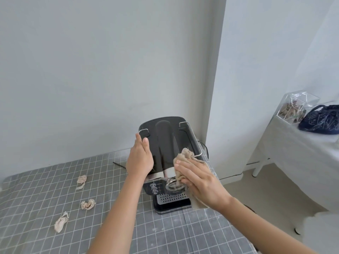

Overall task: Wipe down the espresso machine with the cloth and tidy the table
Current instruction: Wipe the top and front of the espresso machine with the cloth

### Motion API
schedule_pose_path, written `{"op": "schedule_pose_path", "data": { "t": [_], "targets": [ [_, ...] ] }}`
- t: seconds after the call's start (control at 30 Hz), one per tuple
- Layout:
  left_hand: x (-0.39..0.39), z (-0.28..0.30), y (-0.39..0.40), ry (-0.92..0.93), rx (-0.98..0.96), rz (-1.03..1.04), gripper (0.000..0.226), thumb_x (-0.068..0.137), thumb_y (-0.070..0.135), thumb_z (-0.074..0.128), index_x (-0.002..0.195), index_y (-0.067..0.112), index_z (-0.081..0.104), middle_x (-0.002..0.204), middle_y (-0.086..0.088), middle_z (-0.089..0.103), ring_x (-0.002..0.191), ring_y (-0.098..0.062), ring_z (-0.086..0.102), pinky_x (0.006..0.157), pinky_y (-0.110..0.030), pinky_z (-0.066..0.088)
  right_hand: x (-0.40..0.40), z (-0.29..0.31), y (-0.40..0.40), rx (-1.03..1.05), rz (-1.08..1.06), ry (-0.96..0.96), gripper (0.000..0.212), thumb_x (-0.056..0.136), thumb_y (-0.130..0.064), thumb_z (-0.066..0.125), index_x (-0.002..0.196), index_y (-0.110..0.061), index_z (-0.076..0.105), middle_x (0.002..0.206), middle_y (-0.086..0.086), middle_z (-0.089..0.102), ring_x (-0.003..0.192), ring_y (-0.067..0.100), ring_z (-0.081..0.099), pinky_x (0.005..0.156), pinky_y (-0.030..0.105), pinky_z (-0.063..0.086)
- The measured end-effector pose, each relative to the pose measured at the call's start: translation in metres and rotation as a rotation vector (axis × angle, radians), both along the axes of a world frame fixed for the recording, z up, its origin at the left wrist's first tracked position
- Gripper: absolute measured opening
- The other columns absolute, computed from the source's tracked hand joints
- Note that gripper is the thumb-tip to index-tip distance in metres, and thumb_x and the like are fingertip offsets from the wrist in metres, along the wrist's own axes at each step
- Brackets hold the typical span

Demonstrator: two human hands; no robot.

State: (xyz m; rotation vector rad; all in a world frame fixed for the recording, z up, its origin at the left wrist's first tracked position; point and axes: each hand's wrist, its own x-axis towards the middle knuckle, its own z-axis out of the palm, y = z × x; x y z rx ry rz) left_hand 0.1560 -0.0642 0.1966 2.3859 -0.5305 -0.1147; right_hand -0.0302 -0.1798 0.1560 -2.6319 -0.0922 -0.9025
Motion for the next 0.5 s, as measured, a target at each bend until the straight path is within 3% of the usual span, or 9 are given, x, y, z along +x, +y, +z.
{"op": "schedule_pose_path", "data": {
  "t": [0.13,0.5],
  "targets": [
    [0.0,0.0,0.001,-0.007,0.023,0.005,0.061,0.1,0.049,0.008,0.154,0.02,0.011,0.155,-0.007,0.036,0.138,-0.032,0.039,0.105,-0.046,0.036,-0.002,0.003,-0.006,-0.066,0.044,-0.009,0.033,0.098,-0.011,0.053,0.129,0.0,0.061,0.141,0.01,0.055,0.141,0.023,0.042,0.112,0.043,0.039],
    [-0.005,0.006,0.004,-0.034,0.086,-0.005,0.06,0.1,0.047,0.007,0.154,0.019,0.008,0.154,-0.006,0.036,0.135,-0.034,0.042,0.1,-0.048,0.041,-0.015,-0.001,-0.015,-0.042,0.095,-0.009,0.033,0.103,-0.013,0.043,0.124,0.004,0.062,0.132,0.012,0.061,0.128,0.03,0.053,0.103,0.048,0.045]
  ]
}}
